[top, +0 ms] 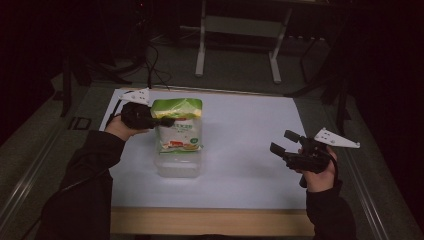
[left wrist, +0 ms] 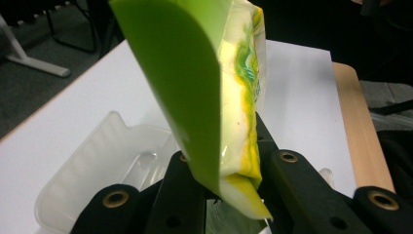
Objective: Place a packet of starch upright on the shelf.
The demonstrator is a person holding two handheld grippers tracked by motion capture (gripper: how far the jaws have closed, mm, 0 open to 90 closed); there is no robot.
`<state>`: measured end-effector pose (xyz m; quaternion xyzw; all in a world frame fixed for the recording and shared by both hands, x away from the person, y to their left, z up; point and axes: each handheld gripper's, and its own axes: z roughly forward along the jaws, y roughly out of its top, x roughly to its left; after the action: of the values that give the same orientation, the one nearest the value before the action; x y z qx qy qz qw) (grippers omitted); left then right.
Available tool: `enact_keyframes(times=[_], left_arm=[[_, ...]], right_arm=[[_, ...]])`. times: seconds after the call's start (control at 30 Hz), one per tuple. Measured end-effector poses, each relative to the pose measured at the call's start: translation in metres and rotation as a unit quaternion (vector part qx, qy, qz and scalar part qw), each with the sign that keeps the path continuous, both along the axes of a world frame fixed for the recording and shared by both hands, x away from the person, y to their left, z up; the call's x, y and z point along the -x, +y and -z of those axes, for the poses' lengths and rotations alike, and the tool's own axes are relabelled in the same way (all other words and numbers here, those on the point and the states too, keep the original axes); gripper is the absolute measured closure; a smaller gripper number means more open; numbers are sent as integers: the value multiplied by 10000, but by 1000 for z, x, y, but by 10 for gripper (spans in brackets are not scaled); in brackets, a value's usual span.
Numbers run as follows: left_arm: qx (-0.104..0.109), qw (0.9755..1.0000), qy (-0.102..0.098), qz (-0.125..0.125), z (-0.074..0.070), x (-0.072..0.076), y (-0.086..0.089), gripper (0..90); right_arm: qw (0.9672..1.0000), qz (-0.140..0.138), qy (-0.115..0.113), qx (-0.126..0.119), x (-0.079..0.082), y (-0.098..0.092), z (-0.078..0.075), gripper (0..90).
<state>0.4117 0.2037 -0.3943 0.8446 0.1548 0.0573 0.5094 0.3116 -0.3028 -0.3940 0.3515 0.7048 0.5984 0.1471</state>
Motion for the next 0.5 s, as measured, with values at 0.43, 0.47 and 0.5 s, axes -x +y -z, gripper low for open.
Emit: enact_keyframes(times=[0.43, 0.47, 0.5], left_arm=[[-205, 9997, 146, 73, 19, -1, -7, 827], [-255, 9996, 133, 73, 22, -1, -9, 827], [-297, 9994, 118, 98, 30, -1, -12, 827]], right_arm=[[9999, -100, 110, -19, -1, 3, 6, 140], [9999, -107, 127, -22, -1, 3, 6, 140], [9998, -120, 141, -12, -1, 3, 7, 141]])
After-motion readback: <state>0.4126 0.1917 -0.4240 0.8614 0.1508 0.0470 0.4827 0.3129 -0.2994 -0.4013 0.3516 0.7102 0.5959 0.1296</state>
